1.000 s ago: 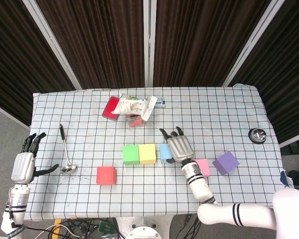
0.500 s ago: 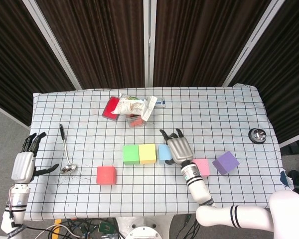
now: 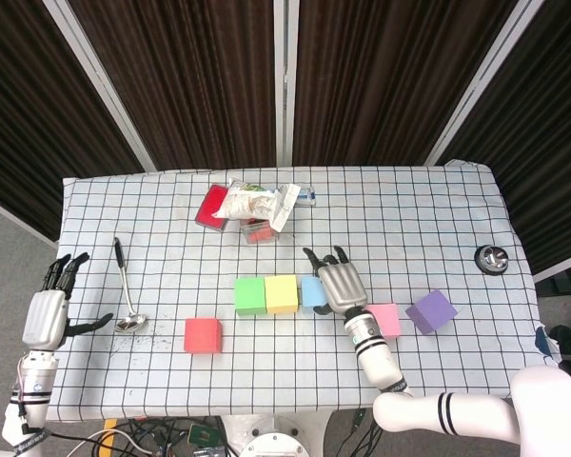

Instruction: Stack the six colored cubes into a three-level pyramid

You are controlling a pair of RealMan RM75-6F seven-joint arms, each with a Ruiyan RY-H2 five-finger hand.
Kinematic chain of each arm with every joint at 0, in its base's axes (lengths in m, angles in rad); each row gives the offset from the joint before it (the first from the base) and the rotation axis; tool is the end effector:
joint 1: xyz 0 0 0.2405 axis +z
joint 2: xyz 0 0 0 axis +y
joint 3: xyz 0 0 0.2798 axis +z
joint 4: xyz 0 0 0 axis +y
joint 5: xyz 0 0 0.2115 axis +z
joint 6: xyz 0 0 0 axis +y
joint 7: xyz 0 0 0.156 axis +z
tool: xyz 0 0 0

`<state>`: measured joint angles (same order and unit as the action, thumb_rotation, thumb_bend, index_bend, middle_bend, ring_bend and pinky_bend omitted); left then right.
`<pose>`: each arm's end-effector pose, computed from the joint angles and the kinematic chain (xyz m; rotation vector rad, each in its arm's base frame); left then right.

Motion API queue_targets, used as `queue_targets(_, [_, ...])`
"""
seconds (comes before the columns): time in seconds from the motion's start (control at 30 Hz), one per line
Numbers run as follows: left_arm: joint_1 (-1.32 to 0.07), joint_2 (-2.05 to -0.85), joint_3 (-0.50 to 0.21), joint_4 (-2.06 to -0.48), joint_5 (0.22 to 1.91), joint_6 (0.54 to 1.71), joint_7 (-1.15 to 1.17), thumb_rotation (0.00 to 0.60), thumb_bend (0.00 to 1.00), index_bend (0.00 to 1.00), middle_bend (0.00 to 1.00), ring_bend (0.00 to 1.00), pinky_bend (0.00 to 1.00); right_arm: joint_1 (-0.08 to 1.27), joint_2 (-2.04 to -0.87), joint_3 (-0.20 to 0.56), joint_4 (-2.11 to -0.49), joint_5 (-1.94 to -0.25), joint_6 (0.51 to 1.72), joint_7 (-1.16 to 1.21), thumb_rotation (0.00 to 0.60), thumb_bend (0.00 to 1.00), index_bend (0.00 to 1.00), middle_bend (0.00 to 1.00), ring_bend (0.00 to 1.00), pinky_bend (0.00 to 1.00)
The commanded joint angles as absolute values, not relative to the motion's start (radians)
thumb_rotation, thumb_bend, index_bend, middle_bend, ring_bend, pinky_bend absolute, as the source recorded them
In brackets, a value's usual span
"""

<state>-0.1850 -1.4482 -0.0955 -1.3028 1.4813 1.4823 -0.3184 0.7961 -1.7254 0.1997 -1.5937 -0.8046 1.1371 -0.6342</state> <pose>-0.3359 0.2403 0.0873 -1.2575 -1.0918 -1.2456 -0.1185 -0.3432 -0.0671 1.7765 -1.0789 0.8678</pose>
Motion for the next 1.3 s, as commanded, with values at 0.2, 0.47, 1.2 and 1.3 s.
queue_targets(0.2, [-0.186,-1.45,-0.092,-1.301,1.484,1.477,-0.314,0.6,0.0,0.06,0.12,0.0,0.0,0.802,-1.73,0.213,-1.585,-0.799,1.127,-0.636,0.6,0.1,0.0,0.59,0.21,0.0])
queue_targets(0.47, [-0.188,-1.451,-0.09,-1.3,1.486,1.472,-0.307,0.6,0.0,0.06,0.12,0.0,0.0,0.803,-1.732,0.216,-1.579,-0.8,1.122,-0.635,0.6,0.1,0.0,0.59,0.21,0.0])
queue_targets(1.2, [-0.189,-1.458,-0.084,-1.293,1.484,1.456,-0.304,0.6,0.0,0.06,0.12,0.0,0.0,0.814,-1.747,0.229,-1.562,-0.797,1.102,-0.626,0.6,0.1,0.0,0.59,0.21,0.0])
queue_targets(1.3, [-0.19,-1.458,-0.085,-1.294,1.483,1.456,-0.302,0.6,0.0,0.06,0.12,0.0,0.0,0.814,-1.747,0.227,-1.561,-0.795,1.1,-0.628,0.6,0.1,0.0,0.58,0.21,0.0])
